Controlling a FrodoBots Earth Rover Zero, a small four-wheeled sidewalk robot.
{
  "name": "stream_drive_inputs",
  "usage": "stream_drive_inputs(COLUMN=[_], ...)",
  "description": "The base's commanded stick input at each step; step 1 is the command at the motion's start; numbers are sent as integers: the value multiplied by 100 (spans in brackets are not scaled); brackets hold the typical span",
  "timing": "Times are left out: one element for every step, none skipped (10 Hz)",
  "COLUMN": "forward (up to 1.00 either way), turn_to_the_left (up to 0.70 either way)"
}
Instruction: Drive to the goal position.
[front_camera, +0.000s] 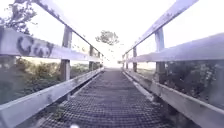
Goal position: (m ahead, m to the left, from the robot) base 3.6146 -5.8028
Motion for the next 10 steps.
stream_drive_inputs(forward=[70, 70, 70, 70, 70, 70, 70, 70, 70, 70], turn_to_the_left=[0, 0, 0, 0, 0, 0, 0, 0, 0, 0])
